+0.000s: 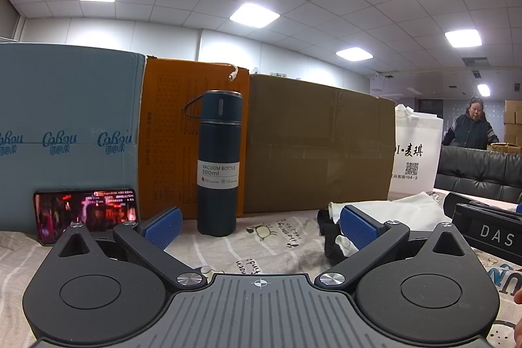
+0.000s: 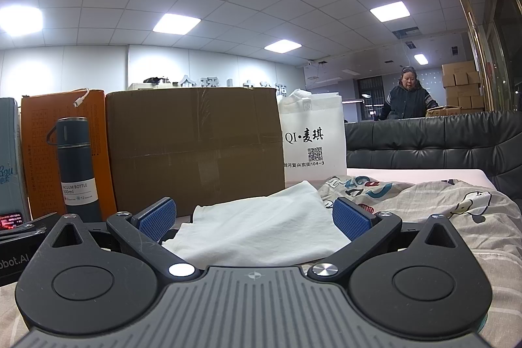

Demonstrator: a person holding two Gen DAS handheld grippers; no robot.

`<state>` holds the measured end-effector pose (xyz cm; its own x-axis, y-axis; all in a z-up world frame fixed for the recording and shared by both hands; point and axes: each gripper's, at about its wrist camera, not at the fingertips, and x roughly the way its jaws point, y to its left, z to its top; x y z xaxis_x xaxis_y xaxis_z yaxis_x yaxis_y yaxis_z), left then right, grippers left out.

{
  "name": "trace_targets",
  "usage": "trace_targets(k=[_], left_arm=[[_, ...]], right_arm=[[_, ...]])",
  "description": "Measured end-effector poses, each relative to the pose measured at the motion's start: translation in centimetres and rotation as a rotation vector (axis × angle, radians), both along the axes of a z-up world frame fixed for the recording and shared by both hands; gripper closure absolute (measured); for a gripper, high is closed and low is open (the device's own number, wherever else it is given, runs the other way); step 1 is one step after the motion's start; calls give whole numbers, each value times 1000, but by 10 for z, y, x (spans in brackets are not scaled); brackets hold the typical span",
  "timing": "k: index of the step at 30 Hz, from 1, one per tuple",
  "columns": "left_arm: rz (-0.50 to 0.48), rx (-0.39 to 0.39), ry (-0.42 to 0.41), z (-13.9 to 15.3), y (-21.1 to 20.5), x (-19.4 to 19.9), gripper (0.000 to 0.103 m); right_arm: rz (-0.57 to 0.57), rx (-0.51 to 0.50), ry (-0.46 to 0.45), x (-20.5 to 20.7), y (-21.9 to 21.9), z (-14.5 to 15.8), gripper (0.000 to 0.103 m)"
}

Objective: Fold clothes

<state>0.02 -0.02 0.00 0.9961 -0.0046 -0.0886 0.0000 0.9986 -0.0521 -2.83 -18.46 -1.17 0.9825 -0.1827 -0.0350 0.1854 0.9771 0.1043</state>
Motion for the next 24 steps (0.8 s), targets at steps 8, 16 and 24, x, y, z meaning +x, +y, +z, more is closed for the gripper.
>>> trace_targets(k=[8,16,24], left_arm=[[2,6,6,0,-1,1,0],[2,7,6,0,-2,2,0],[3,2,-3,0,-1,1,0]], right_arm=[[0,0,0,0,0,0,0],[0,1,0,0,0,0,0],[0,1,0,0,0,0,0]])
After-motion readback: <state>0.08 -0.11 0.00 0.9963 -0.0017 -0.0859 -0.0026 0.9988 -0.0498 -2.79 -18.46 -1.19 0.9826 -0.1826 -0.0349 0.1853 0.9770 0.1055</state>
